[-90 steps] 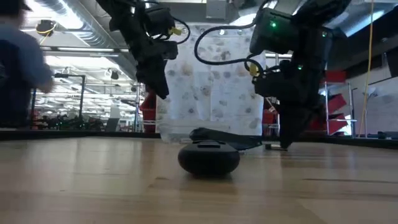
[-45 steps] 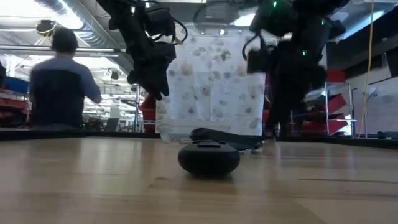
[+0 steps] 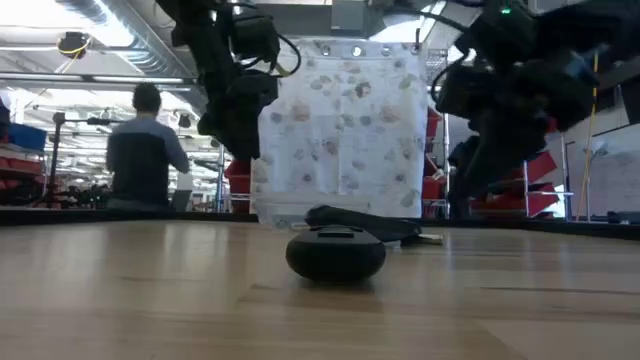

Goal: Insert battery
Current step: Insert the silver battery into the mouse

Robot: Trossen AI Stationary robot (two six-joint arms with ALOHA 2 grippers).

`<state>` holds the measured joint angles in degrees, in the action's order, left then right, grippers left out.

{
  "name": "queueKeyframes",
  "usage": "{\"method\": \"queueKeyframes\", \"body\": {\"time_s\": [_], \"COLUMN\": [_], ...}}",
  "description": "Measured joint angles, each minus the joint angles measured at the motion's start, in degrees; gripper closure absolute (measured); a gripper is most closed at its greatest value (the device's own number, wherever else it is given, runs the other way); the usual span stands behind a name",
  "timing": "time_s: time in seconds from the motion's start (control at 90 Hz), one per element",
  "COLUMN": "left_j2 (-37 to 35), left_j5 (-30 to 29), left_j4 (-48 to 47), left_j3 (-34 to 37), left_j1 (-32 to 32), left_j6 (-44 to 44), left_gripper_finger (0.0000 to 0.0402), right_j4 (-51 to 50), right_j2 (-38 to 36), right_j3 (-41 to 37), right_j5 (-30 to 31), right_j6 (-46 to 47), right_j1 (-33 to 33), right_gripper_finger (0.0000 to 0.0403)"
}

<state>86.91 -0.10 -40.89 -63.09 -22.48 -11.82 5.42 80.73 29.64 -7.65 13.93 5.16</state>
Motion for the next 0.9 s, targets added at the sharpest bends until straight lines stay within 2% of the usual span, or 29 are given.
{"method": "queueKeyframes", "body": {"time_s": [0.122,0.211,0.322,0.511,0.7,0.9], "left_j2": [0.0,0.0,0.0,0.0,0.0,0.0], "left_j5": [0.1,0.6,1.6,1.6,3.0,4.0], "left_j4": [-1.6,-2.5,-1.9,-2.2,-2.2,-2.2], "left_j3": [0.0,0.0,0.0,0.0,0.0,0.0], "left_j1": [0.0,0.0,0.1,0.1,0.1,0.1], "left_j6": [-0.6,-1.7,-2.7,-3.7,-4.7,-4.8], "left_gripper_finger": [0.0221,0.0221,0.0221,0.0221,0.0221,0.0221], "right_j4": [12.1,15.4,19.7,31.3,35.3,34.1], "right_j2": [1.6,3.3,7.9,18.4,25.7,27.3], "right_j3": [-4.4,-6.1,-7.3,-7.1,-5.2,-4.8], "right_j5": [11.3,18.8,23.0,25.8,32.4,35.5], "right_j6": [1.6,3.7,6.2,9.3,14.0,17.0], "right_j1": [4.2,6.4,8.3,10.4,12.3,13.3], "right_gripper_finger": [0.0216,0.0213,0.0212,0.0216,0.0255,0.0331]}}
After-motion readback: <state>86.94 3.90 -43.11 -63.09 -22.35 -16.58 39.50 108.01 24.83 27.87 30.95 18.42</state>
